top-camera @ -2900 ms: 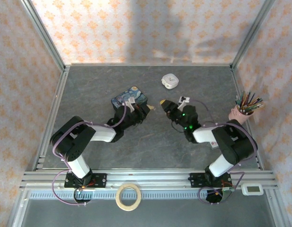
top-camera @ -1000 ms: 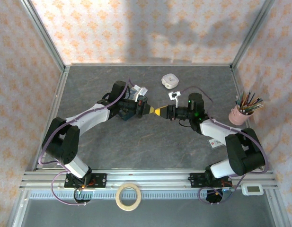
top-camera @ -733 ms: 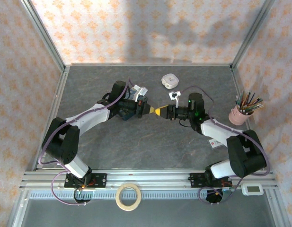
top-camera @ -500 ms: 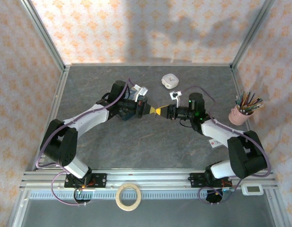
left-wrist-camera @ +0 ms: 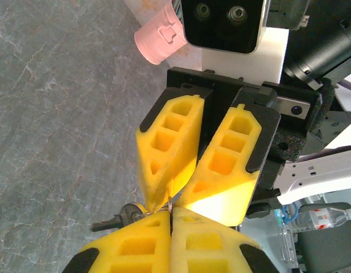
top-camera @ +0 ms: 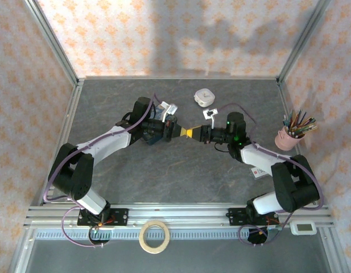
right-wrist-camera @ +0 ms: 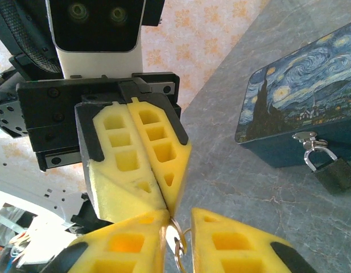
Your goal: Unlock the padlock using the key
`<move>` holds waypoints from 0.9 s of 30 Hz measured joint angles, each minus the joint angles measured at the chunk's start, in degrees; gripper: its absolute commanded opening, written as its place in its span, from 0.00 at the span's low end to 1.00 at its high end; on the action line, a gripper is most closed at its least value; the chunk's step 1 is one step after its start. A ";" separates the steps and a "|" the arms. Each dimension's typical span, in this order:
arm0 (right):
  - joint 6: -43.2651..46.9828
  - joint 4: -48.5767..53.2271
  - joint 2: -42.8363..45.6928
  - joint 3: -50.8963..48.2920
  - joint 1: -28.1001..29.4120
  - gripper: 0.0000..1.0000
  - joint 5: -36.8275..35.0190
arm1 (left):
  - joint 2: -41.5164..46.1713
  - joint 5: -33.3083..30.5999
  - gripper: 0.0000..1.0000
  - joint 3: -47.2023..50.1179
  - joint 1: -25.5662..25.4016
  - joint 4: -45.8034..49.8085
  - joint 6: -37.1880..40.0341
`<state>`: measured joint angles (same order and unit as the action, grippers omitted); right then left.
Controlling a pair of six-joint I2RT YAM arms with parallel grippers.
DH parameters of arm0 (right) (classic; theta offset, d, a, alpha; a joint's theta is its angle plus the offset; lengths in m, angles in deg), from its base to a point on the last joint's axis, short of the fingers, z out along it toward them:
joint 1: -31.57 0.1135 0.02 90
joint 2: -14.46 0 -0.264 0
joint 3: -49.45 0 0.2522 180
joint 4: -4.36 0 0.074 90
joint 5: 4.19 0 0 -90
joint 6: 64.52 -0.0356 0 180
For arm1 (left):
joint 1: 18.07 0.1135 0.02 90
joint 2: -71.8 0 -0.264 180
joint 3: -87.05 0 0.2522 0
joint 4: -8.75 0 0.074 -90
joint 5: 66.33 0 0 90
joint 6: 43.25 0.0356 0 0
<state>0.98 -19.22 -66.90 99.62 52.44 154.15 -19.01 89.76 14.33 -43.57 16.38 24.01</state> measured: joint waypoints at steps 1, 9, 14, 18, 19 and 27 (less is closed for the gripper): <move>-0.17 -0.13 -0.02 -0.09 0.00 0.19 0.11 | 0.00 0.09 0.00 0.20 0.00 -0.52 -0.35; -1.38 -2.01 -0.20 -0.55 -0.02 0.03 0.79 | 0.02 0.81 0.00 0.85 0.00 -2.62 -3.02; -3.65 -5.01 -1.57 -1.11 -0.11 0.00 1.27 | 0.17 0.50 0.00 1.40 0.04 -3.13 -3.82; -5.81 -7.78 -2.16 -1.68 -0.24 0.00 0.50 | 0.50 -2.56 0.40 1.44 0.00 -3.54 -4.94; -6.03 -7.76 -2.16 -1.73 -0.09 0.00 0.17 | 0.81 -4.66 0.47 1.66 0.04 -4.42 -5.70; -7.89 -5.27 -2.16 -5.03 -1.16 0.00 -15.34 | 10.36 -32.15 0.52 15.04 2.86 -12.85 -16.65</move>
<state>-6.91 -24.49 -69.07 94.59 51.28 138.80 -8.65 57.61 29.37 -40.70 3.53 7.35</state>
